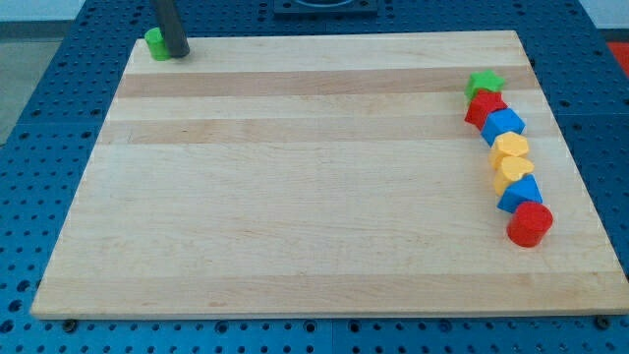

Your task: Separate the green star with red star to the left

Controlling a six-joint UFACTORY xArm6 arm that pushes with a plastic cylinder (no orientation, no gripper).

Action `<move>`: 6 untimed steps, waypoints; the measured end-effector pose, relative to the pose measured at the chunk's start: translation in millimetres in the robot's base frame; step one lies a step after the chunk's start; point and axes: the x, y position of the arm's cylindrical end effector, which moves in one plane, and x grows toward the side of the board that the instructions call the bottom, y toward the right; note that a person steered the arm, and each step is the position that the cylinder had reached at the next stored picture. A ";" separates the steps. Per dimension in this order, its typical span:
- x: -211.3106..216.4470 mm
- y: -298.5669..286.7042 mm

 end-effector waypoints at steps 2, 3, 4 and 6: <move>13.8 158.5; 15.2 274.3; 34.4 393.8; 119.5 509.5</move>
